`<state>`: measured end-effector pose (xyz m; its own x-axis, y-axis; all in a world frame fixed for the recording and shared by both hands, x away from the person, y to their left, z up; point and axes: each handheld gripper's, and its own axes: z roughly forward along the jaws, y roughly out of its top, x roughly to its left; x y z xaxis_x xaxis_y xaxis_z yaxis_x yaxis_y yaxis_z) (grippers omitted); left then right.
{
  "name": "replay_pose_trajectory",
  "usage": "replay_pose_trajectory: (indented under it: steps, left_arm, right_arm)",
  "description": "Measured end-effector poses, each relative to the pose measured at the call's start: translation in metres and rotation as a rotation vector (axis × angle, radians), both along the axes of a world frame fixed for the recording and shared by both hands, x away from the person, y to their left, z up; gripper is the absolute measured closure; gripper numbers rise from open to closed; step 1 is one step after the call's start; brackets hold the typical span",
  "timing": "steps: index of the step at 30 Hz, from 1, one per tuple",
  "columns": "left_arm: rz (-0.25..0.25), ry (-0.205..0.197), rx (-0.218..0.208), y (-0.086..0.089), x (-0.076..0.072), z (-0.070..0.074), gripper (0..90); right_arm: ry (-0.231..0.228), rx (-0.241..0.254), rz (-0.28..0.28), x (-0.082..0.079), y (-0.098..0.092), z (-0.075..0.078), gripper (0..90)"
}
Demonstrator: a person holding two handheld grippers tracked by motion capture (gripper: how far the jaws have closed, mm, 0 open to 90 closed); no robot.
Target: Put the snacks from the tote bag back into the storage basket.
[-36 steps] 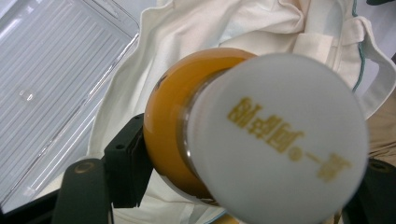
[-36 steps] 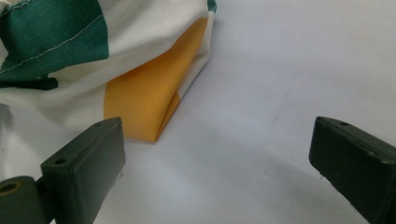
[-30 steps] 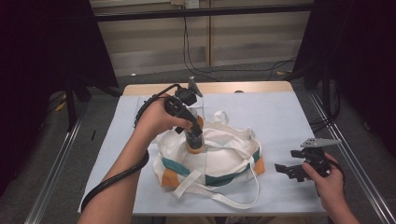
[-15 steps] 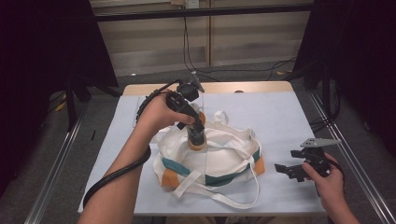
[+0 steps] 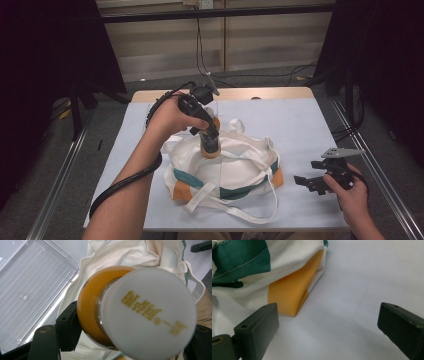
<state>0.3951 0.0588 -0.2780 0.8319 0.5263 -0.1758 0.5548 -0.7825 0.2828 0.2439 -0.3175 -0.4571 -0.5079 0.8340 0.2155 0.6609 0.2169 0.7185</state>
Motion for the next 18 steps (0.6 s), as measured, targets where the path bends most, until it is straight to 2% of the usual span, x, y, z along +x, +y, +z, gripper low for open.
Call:
replay_pose_trajectory:
  steps: [18]
  left_arm:
    - [0.012, -0.004, -0.001, 0.0027, 0.0068, 0.0074, 30.1]
  right_arm:
    - [0.000, -0.002, 0.003, -0.0003, 0.0006, 0.0004, 3.5]
